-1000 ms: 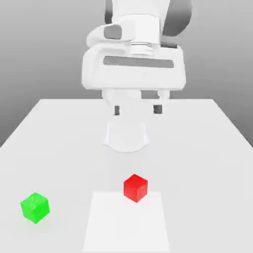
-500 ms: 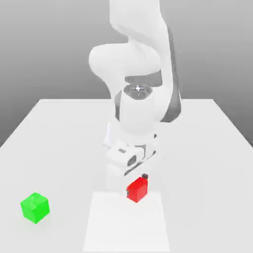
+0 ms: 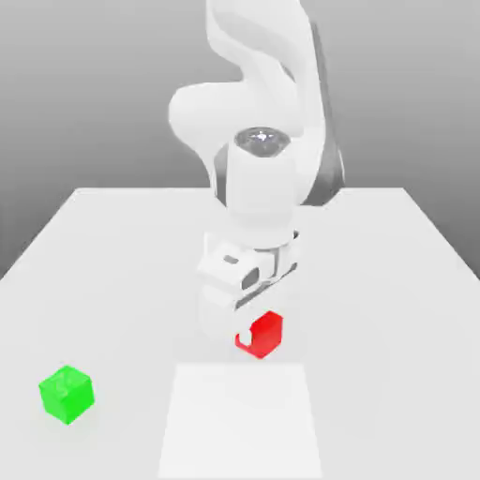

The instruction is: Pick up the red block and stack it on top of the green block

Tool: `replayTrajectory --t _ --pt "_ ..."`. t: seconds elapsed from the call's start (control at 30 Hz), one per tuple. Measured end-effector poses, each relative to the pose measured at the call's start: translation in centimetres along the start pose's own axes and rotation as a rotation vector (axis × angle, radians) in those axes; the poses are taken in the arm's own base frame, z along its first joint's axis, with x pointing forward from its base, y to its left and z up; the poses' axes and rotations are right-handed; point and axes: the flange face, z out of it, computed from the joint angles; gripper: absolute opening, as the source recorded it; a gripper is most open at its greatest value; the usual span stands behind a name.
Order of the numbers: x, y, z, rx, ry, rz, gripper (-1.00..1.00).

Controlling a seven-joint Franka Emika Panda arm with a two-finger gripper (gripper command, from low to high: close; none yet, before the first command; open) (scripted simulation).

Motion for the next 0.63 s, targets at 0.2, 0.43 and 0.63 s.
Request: replayTrajectory --t 0.2,0.43,0.63 --pt "4.5 12.7 -1.9 0.016 0.0 0.507 -1.0" --pt "4.9 25.5 -1.9 -0.002 0.004 0.93 -1.0" --pt "4.9 25.7 2.4 -0.004 0.004 0.938 1.0"
